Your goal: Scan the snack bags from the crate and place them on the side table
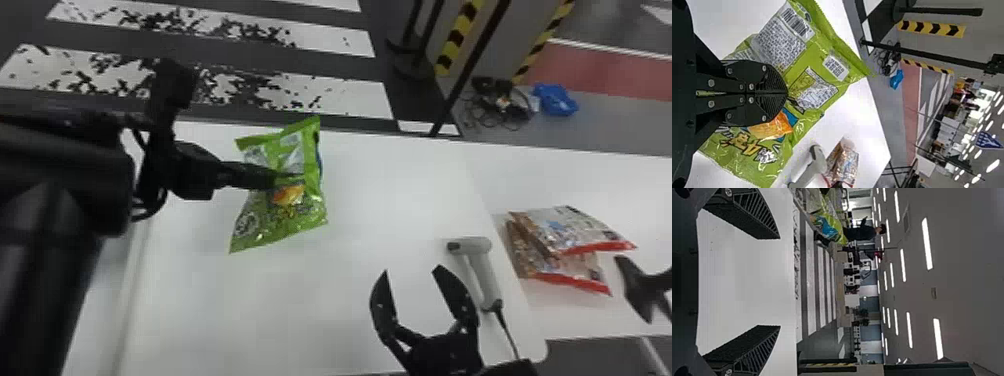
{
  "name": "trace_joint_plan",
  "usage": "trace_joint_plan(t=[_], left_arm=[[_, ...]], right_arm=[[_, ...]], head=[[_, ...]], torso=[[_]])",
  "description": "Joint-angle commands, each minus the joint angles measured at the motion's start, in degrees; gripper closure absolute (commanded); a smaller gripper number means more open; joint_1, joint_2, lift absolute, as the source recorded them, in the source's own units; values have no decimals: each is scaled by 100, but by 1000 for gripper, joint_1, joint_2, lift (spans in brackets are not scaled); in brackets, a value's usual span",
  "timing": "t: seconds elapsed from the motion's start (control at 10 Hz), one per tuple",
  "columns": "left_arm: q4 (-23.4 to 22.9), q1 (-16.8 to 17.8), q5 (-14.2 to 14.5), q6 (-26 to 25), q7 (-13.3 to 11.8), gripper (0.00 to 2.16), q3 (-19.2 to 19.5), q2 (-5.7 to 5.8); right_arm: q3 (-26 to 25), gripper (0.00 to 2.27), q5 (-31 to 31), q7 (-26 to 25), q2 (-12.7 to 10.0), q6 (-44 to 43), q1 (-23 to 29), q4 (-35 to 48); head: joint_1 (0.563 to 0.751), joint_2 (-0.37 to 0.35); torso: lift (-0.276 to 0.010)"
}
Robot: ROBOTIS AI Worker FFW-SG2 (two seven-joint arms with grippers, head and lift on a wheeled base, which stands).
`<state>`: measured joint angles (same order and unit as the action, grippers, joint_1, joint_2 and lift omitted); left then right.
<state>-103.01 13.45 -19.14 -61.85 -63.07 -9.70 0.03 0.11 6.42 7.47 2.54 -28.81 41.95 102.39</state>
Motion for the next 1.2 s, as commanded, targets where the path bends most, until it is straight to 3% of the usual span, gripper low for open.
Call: trace_joint_plan(t=[0.0,0.2,0.3,0.5,0.6,0.7,0.8,0.9,1.0,1.1], left_arm=[[44,-229,33,1,305,2138,-313,-18],[167,-405,156,36,797,2138,-796,-18],[308,-466,218,124,920,2138,-955,-18],[598,-580,649,476,1254,2132,-1095,-18],[624,-686,824,774,1394,1831,-1157,-18],[607,-818,939,1056,1702,947,-1148,-18],[580,-844,965,1091,1772,-2,-1113,-18],[528,-932,991,1126,1983,-2,-1060,-18],[440,-1029,1238,1355,2308,22,-981,-18],[352,-1108,1431,1442,2370,29,-770,-18]], right_arm=[[7,63,0,0,-8,-23,6,0],[24,63,0,0,-8,-41,23,0],[50,63,0,0,-8,-93,32,0],[50,63,0,0,1,-181,76,0],[50,63,0,0,1,-252,102,-9],[50,63,35,0,1,-252,120,-9],[50,63,35,0,1,-304,138,0],[50,63,26,0,1,-304,146,0],[50,63,26,0,1,-304,164,17],[50,63,26,0,1,-322,199,35]], head=[[695,-245],[695,-279],[695,-301],[695,-331],[695,-350],[695,-350],[695,-350],[695,-350],[695,-350],[695,-350]], torso=[[-94],[-94],[-94],[-94],[-94],[-94],[-94],[-94],[-94],[-94]])
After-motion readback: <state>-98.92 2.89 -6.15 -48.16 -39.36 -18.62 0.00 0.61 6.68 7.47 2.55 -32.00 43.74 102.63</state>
